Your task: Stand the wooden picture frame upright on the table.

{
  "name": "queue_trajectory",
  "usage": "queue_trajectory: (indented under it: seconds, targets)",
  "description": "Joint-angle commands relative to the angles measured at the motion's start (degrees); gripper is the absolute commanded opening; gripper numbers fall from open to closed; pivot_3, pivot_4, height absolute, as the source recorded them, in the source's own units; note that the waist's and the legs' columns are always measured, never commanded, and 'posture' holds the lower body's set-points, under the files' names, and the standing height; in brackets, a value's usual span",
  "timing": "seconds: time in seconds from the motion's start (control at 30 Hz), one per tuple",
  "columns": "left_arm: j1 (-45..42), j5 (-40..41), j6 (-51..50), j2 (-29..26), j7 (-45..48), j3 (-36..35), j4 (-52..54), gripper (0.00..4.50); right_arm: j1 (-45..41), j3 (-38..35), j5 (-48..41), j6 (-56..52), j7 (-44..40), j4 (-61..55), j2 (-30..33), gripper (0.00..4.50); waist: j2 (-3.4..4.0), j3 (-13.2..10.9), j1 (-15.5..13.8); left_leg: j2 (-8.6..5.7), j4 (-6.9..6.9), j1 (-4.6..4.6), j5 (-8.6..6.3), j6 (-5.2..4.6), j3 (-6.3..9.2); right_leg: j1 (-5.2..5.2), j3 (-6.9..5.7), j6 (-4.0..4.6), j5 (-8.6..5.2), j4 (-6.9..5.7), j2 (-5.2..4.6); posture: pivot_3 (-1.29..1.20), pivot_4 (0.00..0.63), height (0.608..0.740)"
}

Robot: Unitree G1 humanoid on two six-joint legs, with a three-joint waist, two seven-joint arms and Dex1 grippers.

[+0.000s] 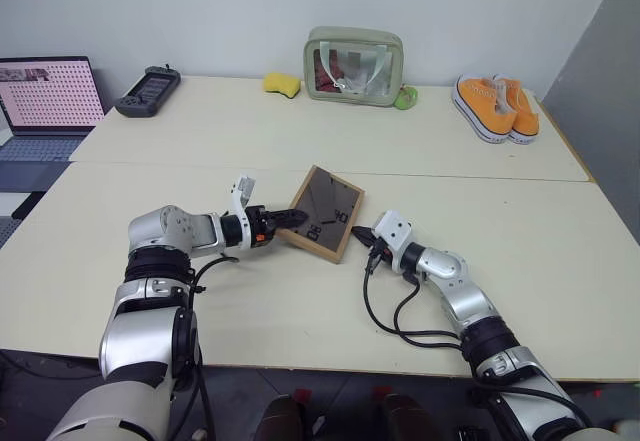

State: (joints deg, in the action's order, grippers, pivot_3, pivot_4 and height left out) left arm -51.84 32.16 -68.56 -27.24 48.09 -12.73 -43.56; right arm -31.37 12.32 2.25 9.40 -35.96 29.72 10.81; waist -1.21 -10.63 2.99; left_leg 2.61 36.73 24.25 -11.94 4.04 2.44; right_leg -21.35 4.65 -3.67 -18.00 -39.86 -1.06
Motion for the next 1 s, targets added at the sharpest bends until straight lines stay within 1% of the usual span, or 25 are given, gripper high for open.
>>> queue_trajectory:
  seconds: [0.03, 0.17, 0.23, 0.4, 0.6, 0.8, 1.0]
  targets:
    - [-0.6, -0.2, -0.5, 0.6, -0.8, -0.1, -0.5, 1.29, -0.9, 0.1, 0.1, 0.2, 0.0, 0.5, -0.6, 0.0, 0.0, 0.0, 0.0, 0.0, 0.0, 0.0, 0.0, 0.0, 0.0, -0.01, 0.0, 0.0, 0.0, -0.01, 0.0, 0.0, 0.15, 0.74]
    - [-0.8, 0.2, -1.3, 0.8, -0.8, -0.6, -0.1, 1.29, -1.2, 0.1, 0.1, 0.4, 0.0, 0.8, -0.6, 0.0, 0.0, 0.0, 0.0, 0.0, 0.0, 0.0, 0.0, 0.0, 0.01, -0.01, -0.01, 0.0, 0.0, -0.01, 0.0, 0.0, 0.15, 0.74]
    - [-0.9, -0.4, -1.7, 0.8, -0.9, 0.2, -0.1, 1.29, -1.4, 0.1, 0.1, 0.5, 0.0, 0.9, -0.6, 0.0, 0.0, 0.0, 0.1, 0.0, 0.0, 0.0, 0.0, 0.0, 0.01, -0.02, -0.01, 0.0, 0.0, -0.01, 0.0, 0.0, 0.15, 0.74]
    - [-0.6, -0.6, -0.4, 1.0, -0.1, 0.5, 1.0, 1.29, -1.1, -0.2, 0.0, 0.6, -0.2, 0.5, 0.0, 0.0, 0.0, 0.0, 0.1, 0.0, 0.0, 0.0, 0.0, 0.0, 0.02, -0.01, -0.02, 0.0, 0.0, -0.01, 0.0, 0.0, 0.15, 0.74]
    - [-1.1, -0.4, 3.7, 0.1, 0.7, -1.2, 2.3, 1.29, 1.2, -1.2, -0.6, 0.2, -1.3, -2.0, 3.2, 0.0, 0.0, 0.0, -0.1, 0.0, 0.0, 0.02, 0.0, 0.01, 0.02, -0.02, -0.02, 0.0, 0.0, 0.0, -0.01, 0.0, 0.15, 0.74]
    - [-3.6, 1.4, 9.4, -0.9, 2.6, -3.2, 7.6, 1.29, 4.0, -2.9, -1.9, -0.6, -2.5, -4.9, 7.4, 0.0, -0.01, 0.0, -0.3, 0.0, -0.01, 0.12, 0.0, 0.01, 0.06, -0.05, -0.06, 0.0, 0.0, 0.1, -0.01, 0.0, 0.15, 0.74]
    - [-4.8, 2.6, 13.9, -1.2, 3.7, -3.7, 15.9, 1.29, 6.5, -4.6, -3.2, -1.5, -3.2, -7.2, 10.1, 0.0, -0.01, 0.0, -0.7, 0.0, 0.0, 0.37, 0.01, 0.02, 0.38, -0.05, -0.4, 0.01, 0.0, 0.35, -0.02, 0.0, 0.15, 0.74]
